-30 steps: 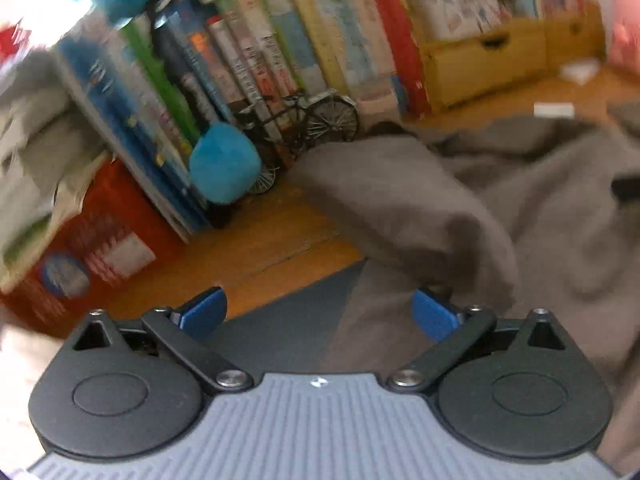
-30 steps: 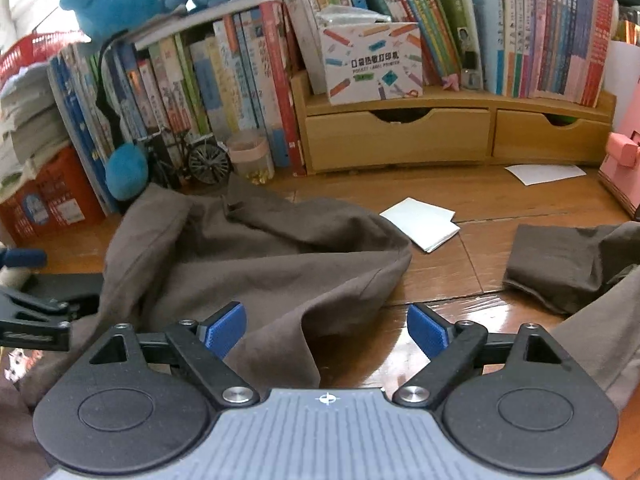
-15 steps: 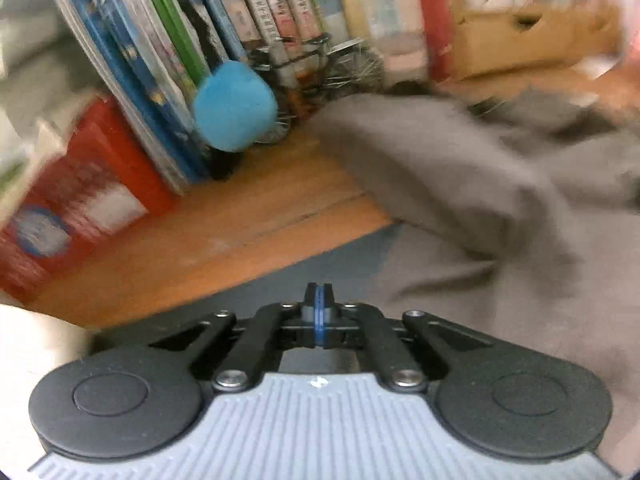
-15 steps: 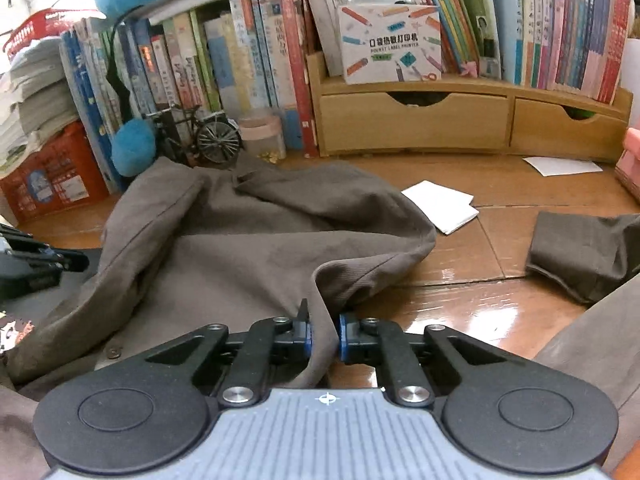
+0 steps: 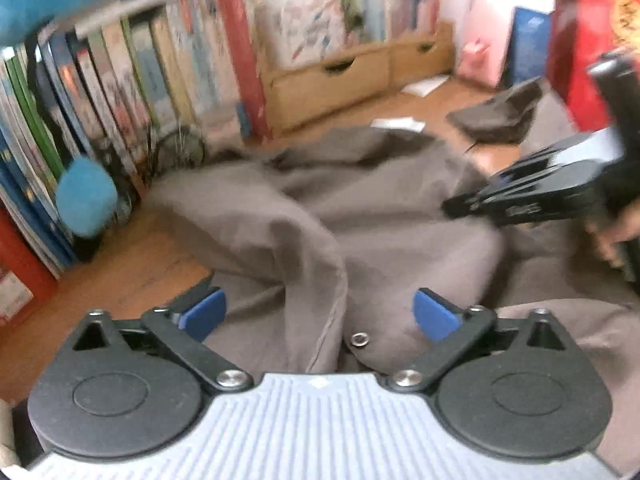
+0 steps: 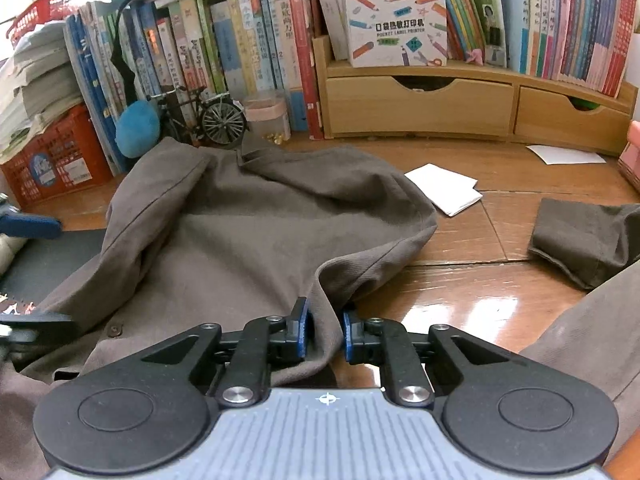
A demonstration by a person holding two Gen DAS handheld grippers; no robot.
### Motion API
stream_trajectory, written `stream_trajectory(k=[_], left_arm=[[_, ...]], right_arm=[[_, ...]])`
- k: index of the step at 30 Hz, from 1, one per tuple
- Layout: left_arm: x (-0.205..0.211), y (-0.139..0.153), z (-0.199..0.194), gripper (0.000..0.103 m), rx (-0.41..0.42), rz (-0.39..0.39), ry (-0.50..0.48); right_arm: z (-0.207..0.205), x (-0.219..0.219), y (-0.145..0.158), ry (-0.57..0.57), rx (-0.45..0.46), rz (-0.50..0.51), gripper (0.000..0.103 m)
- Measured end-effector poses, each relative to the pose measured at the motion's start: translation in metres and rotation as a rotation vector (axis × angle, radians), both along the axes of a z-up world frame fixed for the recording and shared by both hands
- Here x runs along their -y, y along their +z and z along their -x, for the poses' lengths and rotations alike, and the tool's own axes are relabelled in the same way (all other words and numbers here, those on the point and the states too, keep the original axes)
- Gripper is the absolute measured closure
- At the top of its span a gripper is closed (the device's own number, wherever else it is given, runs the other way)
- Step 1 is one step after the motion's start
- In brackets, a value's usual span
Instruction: Fold clothes
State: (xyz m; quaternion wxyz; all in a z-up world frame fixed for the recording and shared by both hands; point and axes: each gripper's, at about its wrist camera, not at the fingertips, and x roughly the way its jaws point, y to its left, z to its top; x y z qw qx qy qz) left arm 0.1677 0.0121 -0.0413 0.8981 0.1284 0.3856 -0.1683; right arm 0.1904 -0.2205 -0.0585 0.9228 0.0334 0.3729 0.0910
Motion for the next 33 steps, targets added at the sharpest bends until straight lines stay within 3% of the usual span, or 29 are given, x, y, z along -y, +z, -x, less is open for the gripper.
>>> stream_trajectory(k=[1,3,4,5,10,16,20,23,25,26,27,28,29,30,31,33], left_arm=[[0.002,-0.006,-0.008,0.033,-0.033,-0.007,0.022],[0.0,-0.015,-0.02,0.052,-0.082,0.0,0.072],[-0.005,-0.015,-0.023,0.082,-0.088,0.035,0.092],[-0.009,-0.014,-0.026,0.101,-0.103,0.045,0.117],[-0.038,-0.007,-0.024,0.103,-0.081,0.031,0.211],[-0.105,0.013,-0.03,0.103,-0.026,0.103,0.389],[-0.126,-0.001,-0.039,0.103,-0.068,0.024,0.471],[-0.137,-0.004,-0.036,0.103,-0.133,0.103,0.473],[-0.143,0.008,-0.03,0.098,-0.133,0.19,0.465],[-0.146,0.022,-0.025,0.094,-0.101,0.24,0.448],[-0.149,0.034,-0.022,0.087,-0.069,0.278,0.438],[-0.151,0.046,-0.021,0.059,-0.042,0.299,0.436],[-0.151,0.056,-0.025,0.047,-0.012,0.296,0.437],[-0.149,0.062,-0.031,0.025,0.005,0.265,0.443],[-0.147,0.065,-0.039,0.012,0.009,0.212,0.471],[-0.143,0.066,-0.053,0.01,0.011,0.084,0.562]], right_arm=[[0.0,-0.001,-0.001,-0.002,-0.001,0.002,0.086],[0.0,-0.001,-0.002,-0.007,-0.001,0.003,0.086],[0.001,-0.001,-0.002,-0.008,-0.001,0.002,0.086],[0.001,0.0,-0.002,-0.011,0.0,-0.001,0.086],[0.008,0.0,0.002,-0.012,0.037,0.015,0.095],[0.018,0.012,0.033,-0.052,0.13,0.013,0.097],[0.014,0.026,0.037,-0.088,0.087,0.068,0.097],[0.006,0.037,0.03,-0.095,0.02,0.099,0.095],[-0.003,0.042,0.033,-0.087,0.027,0.097,0.085],[-0.01,0.044,0.038,-0.078,0.052,0.087,0.067],[-0.017,0.046,0.044,-0.069,0.077,0.076,0.039],[-0.024,0.047,0.049,-0.061,0.102,0.065,0.024],[-0.037,0.048,0.054,-0.026,0.123,0.039,0.006],[-0.052,0.047,0.059,0.014,0.142,0.01,0.004],[-0.066,0.044,0.062,0.043,0.154,-0.006,0.004],[-0.091,0.033,0.062,0.048,0.158,0.03,0.004]])
